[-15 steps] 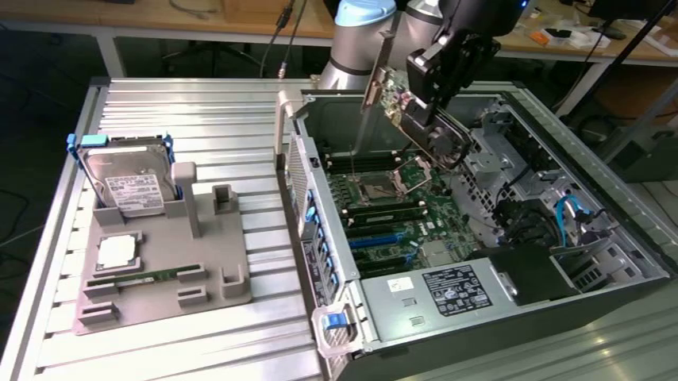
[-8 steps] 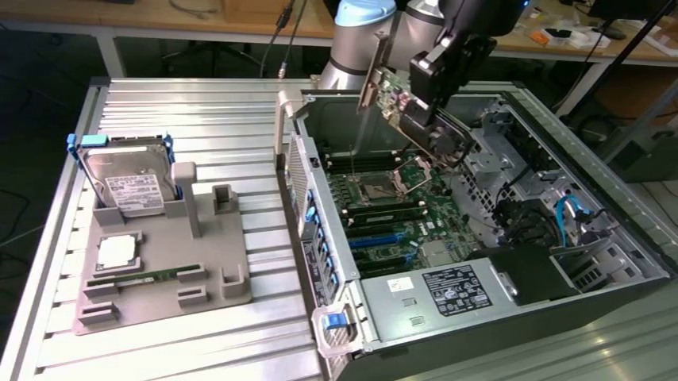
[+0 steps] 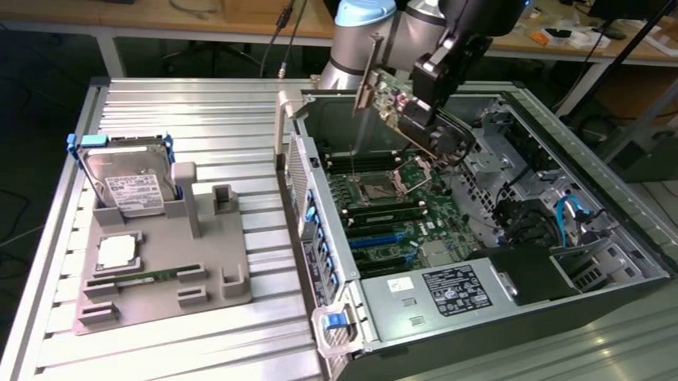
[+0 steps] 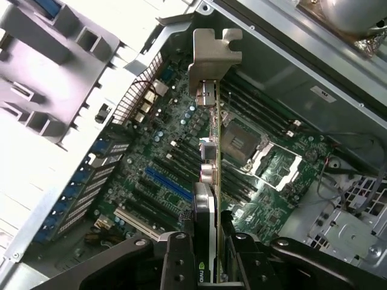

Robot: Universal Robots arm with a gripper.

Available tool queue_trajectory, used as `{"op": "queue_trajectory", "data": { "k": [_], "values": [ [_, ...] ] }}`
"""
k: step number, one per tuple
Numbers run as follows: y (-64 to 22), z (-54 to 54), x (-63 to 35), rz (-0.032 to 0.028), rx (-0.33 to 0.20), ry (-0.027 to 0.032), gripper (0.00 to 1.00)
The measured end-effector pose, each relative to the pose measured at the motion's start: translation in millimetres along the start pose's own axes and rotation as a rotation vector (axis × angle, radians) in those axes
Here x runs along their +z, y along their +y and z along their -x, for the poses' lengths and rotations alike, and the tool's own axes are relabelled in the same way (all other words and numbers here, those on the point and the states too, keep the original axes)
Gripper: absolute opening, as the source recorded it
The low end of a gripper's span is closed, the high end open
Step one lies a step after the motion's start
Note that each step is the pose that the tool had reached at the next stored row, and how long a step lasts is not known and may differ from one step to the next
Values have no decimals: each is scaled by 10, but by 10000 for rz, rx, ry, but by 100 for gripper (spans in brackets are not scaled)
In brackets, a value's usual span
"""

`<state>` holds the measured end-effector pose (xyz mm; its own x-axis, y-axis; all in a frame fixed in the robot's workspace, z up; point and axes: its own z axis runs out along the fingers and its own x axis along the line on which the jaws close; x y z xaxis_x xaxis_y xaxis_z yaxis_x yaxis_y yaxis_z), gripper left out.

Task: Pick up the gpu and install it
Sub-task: 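Insert the gpu into the slot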

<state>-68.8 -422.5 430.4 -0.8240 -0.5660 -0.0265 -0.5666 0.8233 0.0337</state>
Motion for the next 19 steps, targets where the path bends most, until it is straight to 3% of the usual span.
{"op": "queue_trajectory", "data": {
  "k": [4, 11, 19],
  "values": [
    [0, 0, 0, 12, -439, 15, 27],
    [-3, 4, 0, 72, -2717, 92, 27],
    [-4, 6, 0, 101, -3787, 128, 27]
  ]
}}
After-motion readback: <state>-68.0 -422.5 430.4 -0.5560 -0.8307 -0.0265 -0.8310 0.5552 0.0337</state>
